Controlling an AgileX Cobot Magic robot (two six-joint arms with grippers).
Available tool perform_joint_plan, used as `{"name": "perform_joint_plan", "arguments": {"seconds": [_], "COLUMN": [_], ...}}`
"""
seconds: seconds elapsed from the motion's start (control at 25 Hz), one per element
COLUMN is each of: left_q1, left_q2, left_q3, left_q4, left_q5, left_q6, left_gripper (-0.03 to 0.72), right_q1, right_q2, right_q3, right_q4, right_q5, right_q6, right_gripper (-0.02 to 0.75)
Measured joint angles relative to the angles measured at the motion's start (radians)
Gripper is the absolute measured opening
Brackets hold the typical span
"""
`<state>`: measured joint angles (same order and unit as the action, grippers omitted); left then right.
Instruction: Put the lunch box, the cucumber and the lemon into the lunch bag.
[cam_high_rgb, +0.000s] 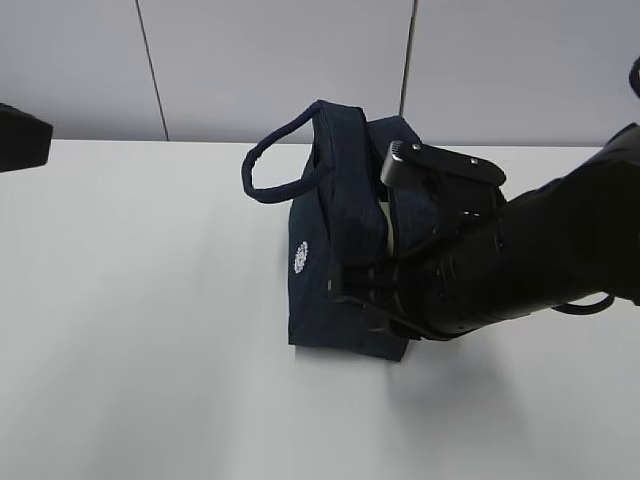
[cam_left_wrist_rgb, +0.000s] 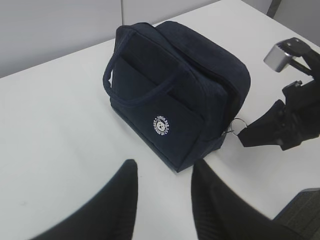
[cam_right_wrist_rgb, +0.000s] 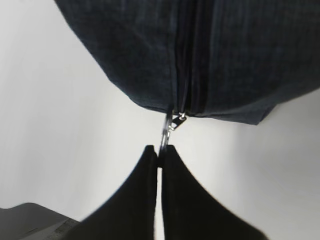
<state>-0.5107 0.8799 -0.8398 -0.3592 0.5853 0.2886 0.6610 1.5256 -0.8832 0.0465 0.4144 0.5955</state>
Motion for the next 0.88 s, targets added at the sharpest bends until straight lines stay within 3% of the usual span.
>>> {"name": "perform_joint_plan", "arguments": {"seconds": [0.56, 0.88], "left_q1": [0.0, 0.0], "left_q2": [0.0, 0.0], "left_q3": [0.0, 0.0], "left_q4": [-0.004, -0.013], "left_q5": [0.006, 0.023], "left_q6": [0.0, 0.0], "left_gripper": [0.241, 0.241], "right_q1": [0.0, 0.0], "right_q2": [0.0, 0.0], "right_q3": [-0.156, -0.232], "right_q4": [-0.134, -0.278], "right_q5": [0.093, 0.141], "right_q6": [0.0, 0.047], "right_gripper": [0.0, 0.0]}}
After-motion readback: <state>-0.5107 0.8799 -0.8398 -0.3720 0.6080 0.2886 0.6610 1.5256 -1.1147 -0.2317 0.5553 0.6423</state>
